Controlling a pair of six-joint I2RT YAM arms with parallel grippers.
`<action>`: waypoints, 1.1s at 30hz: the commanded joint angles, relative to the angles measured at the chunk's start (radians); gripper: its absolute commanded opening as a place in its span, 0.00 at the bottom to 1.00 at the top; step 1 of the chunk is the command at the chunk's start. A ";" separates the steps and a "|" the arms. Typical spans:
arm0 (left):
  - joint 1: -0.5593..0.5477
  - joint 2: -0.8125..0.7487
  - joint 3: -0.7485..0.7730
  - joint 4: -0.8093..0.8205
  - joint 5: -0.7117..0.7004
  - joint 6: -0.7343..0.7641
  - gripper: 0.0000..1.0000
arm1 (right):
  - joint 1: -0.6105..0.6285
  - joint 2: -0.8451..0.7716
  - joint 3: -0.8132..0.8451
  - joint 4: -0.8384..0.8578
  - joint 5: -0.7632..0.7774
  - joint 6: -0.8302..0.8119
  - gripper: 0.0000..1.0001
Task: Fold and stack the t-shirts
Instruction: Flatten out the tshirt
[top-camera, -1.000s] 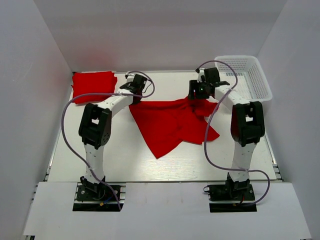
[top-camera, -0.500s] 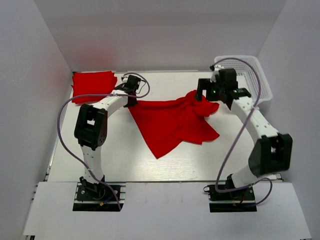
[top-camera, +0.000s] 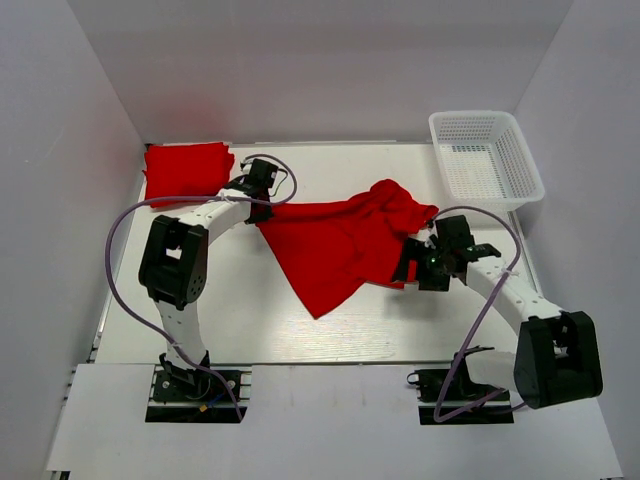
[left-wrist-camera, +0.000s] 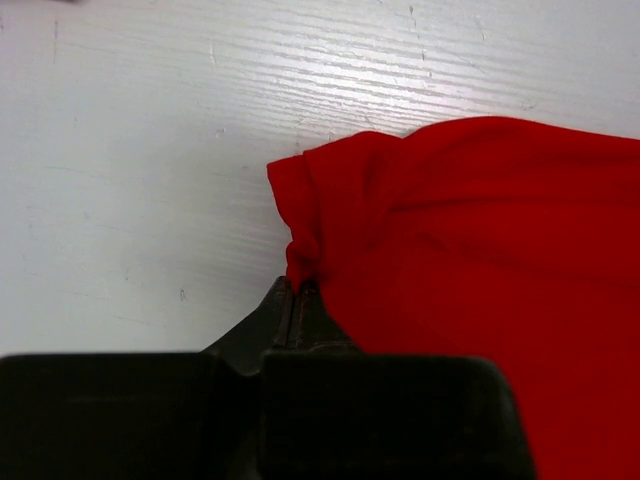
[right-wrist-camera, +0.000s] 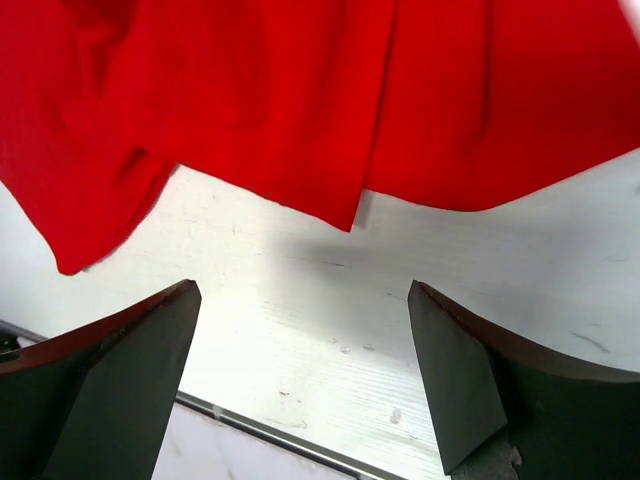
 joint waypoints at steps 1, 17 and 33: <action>0.004 -0.080 -0.004 0.033 0.035 -0.007 0.00 | 0.007 0.008 -0.041 0.098 -0.079 0.057 0.90; 0.004 -0.089 -0.032 0.024 0.035 0.002 0.00 | 0.007 0.170 -0.071 0.239 -0.067 0.036 0.35; 0.004 -0.108 -0.032 0.033 0.046 0.002 0.00 | 0.003 0.219 -0.063 0.285 0.010 0.114 0.31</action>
